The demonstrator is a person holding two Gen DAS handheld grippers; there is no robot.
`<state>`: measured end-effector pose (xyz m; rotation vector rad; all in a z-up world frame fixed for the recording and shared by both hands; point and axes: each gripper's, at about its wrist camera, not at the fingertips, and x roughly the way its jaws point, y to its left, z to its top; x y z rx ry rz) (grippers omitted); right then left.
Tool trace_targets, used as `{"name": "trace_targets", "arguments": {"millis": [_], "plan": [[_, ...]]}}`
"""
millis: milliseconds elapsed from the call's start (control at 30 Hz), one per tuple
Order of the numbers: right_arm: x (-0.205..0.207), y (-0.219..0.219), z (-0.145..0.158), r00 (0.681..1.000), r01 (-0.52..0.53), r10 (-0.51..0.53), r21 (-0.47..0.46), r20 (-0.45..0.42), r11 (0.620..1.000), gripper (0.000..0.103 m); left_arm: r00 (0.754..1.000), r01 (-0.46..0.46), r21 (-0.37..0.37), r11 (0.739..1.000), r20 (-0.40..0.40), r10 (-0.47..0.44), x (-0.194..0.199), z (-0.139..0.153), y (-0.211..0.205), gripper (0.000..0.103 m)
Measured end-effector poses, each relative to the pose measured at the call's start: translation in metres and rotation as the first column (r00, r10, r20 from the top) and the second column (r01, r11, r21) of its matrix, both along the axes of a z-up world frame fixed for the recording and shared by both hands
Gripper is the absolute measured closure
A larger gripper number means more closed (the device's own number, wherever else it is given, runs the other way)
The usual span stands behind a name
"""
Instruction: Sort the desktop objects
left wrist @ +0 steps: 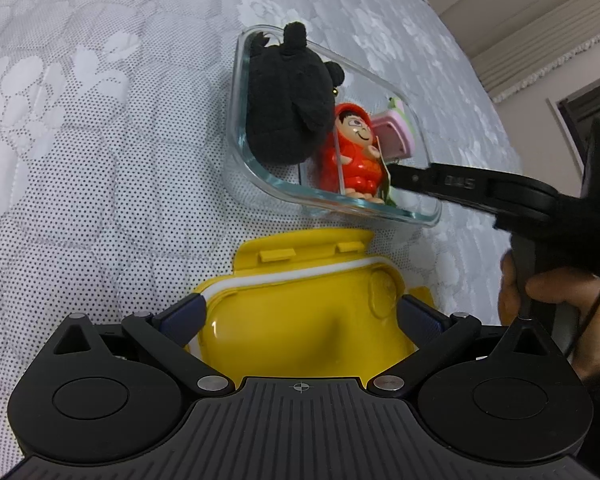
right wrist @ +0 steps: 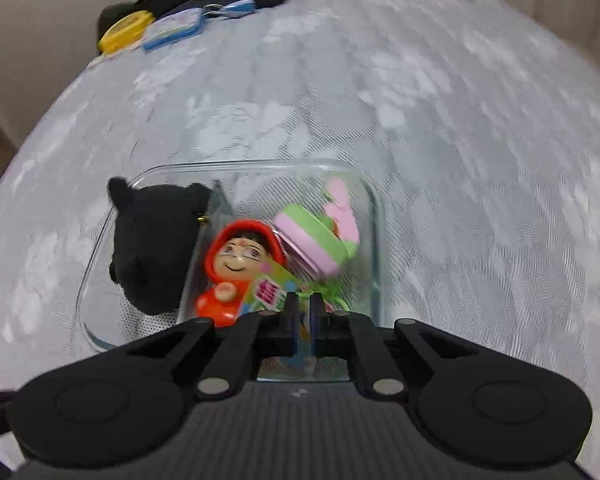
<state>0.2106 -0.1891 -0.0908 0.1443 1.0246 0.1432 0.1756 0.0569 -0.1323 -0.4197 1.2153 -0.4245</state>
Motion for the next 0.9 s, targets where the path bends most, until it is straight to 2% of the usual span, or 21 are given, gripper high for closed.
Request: {"name": "trace_targets", "arguments": {"millis": [67, 133, 267, 333, 433, 567, 600, 700, 833, 867, 900], "plan": [[-0.009, -0.012, 0.008, 1.000, 0.019, -0.020, 0.053, 0.020, 0.998, 0.095, 1.000, 0.002, 0.002, 1.000, 0.000, -0.002, 0.000, 0.000, 0.000, 0.000], [-0.024, -0.021, 0.017, 0.998, 0.008, -0.011, 0.055, 0.061, 0.998, 0.088, 1.000, 0.004, 0.004, 1.000, 0.003, -0.004, 0.000, 0.000, -0.001, 0.000], [-0.065, -0.038, 0.025, 0.996, -0.003, -0.002, 0.060, 0.090, 0.998, 0.086, 1.000, -0.017, 0.001, 1.000, 0.021, 0.017, -0.004, 0.002, 0.000, 0.000], [-0.083, -0.046, 0.020, 0.996, 0.007, -0.013, 0.069, 0.086, 0.998, 0.083, 0.999, -0.037, 0.000, 0.999, 0.037, 0.037, -0.008, 0.004, 0.001, 0.000], [-0.110, -0.055, 0.008, 0.998, 0.026, -0.033, 0.111, 0.059, 0.993, 0.061, 0.999, -0.042, -0.005, 0.999, 0.011, 0.042, -0.019, 0.006, 0.003, 0.000], [-0.130, -0.065, -0.008, 0.999, 0.046, -0.046, 0.181, -0.004, 0.983, 0.059, 0.998, -0.049, -0.013, 0.999, -0.027, 0.049, -0.033, 0.009, 0.007, 0.000], [-0.133, -0.067, -0.008, 0.998, 0.058, -0.058, 0.185, -0.004, 0.981, 0.056, 0.998, -0.051, -0.015, 0.999, -0.036, 0.050, -0.037, 0.010, 0.008, 0.000], [-0.138, -0.072, -0.007, 0.996, 0.089, -0.093, 0.165, 0.014, 0.982, 0.049, 0.996, -0.056, -0.020, 0.998, -0.064, 0.055, -0.048, 0.011, 0.010, 0.000], [-0.141, -0.073, -0.014, 0.994, 0.108, -0.109, 0.103, 0.004, 0.989, 0.047, 0.993, -0.063, -0.027, 0.998, -0.101, 0.060, -0.062, 0.014, 0.014, 0.000], [-0.140, -0.072, -0.017, 0.995, 0.103, -0.103, 0.090, -0.010, 0.991, 0.047, 0.993, -0.066, 0.028, 0.997, -0.097, 0.069, -0.065, 0.014, 0.010, 0.000], [-0.139, -0.071, -0.019, 0.996, 0.092, -0.090, 0.082, -0.024, 0.992, 0.047, 0.992, -0.081, 0.050, 0.995, -0.088, 0.085, -0.067, 0.015, 0.010, 0.000]]}}
